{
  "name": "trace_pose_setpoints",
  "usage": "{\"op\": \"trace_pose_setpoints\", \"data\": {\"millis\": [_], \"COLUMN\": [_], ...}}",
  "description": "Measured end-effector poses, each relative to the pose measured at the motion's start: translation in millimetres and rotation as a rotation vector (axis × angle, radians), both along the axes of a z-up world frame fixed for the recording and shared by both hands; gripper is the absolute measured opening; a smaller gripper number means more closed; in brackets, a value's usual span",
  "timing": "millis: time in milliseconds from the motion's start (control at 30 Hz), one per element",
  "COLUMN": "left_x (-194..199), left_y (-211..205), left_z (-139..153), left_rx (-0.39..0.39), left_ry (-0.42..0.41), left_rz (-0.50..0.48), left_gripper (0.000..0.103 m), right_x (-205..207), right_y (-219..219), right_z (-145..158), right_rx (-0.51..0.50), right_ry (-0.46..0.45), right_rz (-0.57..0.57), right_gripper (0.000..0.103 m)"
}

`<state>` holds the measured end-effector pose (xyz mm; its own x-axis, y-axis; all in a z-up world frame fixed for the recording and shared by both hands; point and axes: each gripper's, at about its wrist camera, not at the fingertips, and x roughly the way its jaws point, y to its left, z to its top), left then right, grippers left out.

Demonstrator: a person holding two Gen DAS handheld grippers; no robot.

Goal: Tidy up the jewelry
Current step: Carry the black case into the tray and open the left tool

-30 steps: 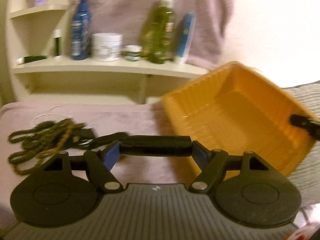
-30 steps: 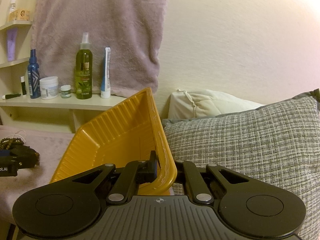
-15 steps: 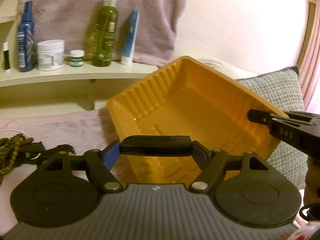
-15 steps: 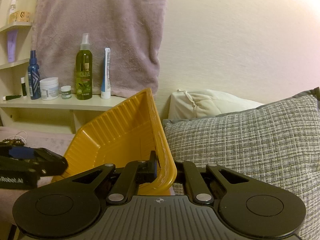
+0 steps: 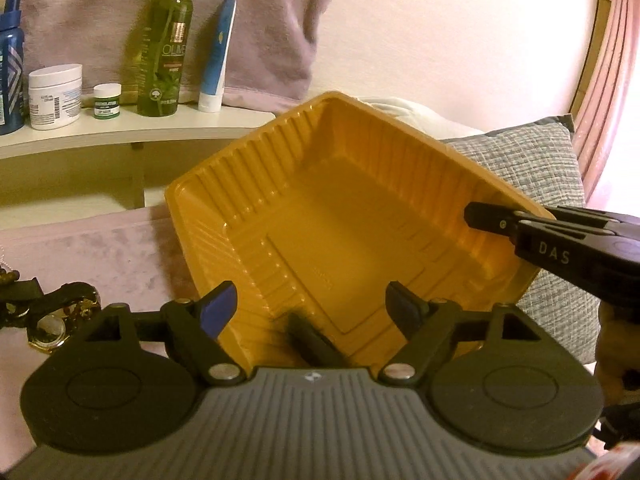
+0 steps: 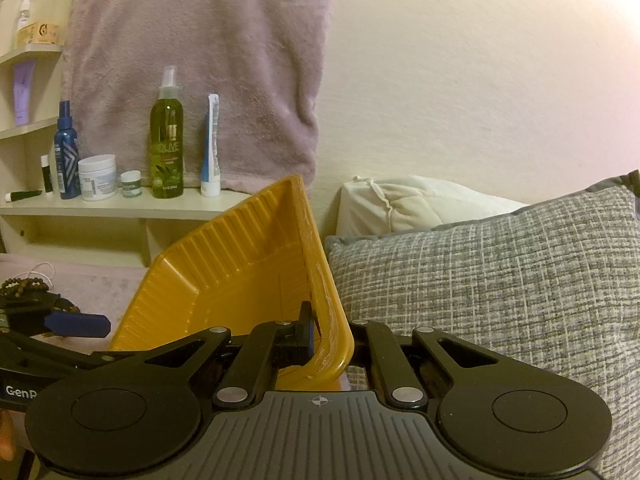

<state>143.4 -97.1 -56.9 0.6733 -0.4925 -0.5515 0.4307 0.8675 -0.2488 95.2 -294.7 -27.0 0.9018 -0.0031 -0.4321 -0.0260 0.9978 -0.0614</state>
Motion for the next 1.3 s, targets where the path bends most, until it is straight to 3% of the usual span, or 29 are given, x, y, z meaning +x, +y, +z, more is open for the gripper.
{"op": "trace_pose_setpoints", "data": {"millis": [200,700,900,1033,1300], "left_x": [-8.9,-22.8,-15.6,-12.8,-3.9], "left_y": [18.7,105.0,116.7,114.7,99.4], "left_z": [3.7,-1.0,-8.0,-13.6,-25.7], "left_rx": [0.027,0.183,0.246,0.275,0.301], "left_ry": [-0.017,-0.050,-0.057,-0.056,-0.042], "left_rz": [0.066,0.362,0.398,0.383,0.320], "left_gripper": [0.079,0.079,0.077,0.069,0.039], "right_x": [0.8,0.0,-1.0,-0.4,1.4], "right_y": [0.3,1.0,1.8,1.6,0.2], "right_z": [-1.2,-1.4,-0.9,-1.2,-2.0], "right_rx": [0.004,0.002,-0.001,-0.001,-0.004], "right_ry": [0.001,-0.001,0.000,0.001,0.004], "right_rz": [-0.001,0.000,-0.001,-0.001,-0.002], "right_gripper": [0.006,0.006,0.006,0.006,0.006]}}
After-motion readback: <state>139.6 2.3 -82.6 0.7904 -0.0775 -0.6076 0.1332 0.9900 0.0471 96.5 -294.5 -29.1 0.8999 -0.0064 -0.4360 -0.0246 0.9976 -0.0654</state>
